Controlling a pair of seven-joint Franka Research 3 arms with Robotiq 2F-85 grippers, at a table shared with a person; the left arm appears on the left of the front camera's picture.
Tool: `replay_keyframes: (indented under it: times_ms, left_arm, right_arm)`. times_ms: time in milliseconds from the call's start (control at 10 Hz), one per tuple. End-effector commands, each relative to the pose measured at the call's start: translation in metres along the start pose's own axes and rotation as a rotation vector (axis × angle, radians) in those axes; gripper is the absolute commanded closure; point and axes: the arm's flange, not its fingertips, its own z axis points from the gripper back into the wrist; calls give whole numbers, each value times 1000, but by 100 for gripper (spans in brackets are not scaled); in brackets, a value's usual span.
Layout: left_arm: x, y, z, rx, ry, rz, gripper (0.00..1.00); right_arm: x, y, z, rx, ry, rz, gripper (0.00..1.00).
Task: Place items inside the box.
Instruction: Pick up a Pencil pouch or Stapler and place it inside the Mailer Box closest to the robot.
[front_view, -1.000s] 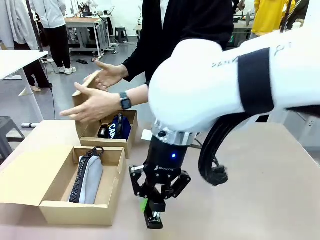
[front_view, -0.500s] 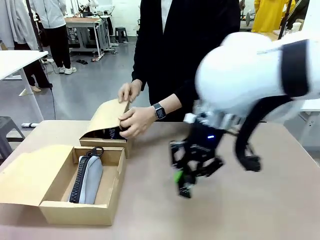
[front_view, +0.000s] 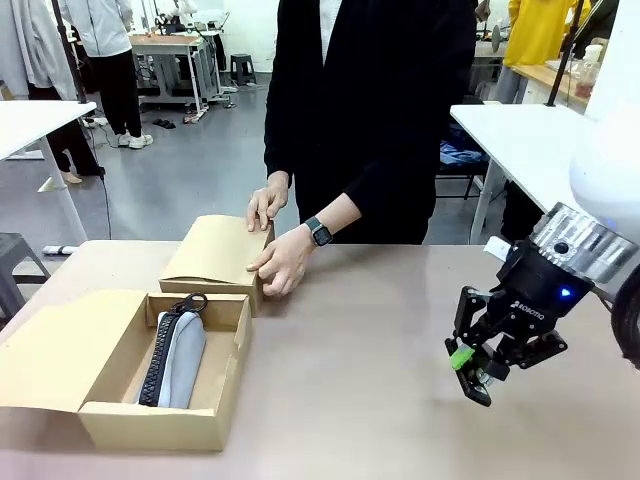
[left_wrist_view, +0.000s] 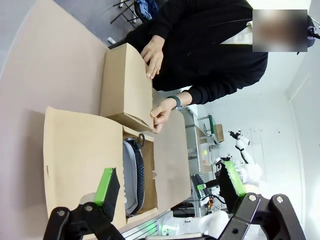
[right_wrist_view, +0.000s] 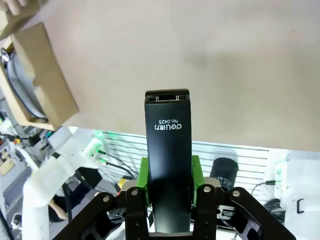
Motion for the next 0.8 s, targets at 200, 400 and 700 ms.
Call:
replay_keyframes:
  times_ms: [200, 400, 700]
  left_arm:
    - [0, -1, 0, -20, -10, -18, 0]
    - [0, -1, 0, -20, -10, -18, 0]
    - [0, -1, 0, -20, -10, -18, 0]
  right_arm:
    - [-16, -8, -24, 52, 40, 11, 64]
    - [-17, 23, -23, 75, 30, 57, 64]
    - [-21, 155, -45, 142, -47, 61, 64]
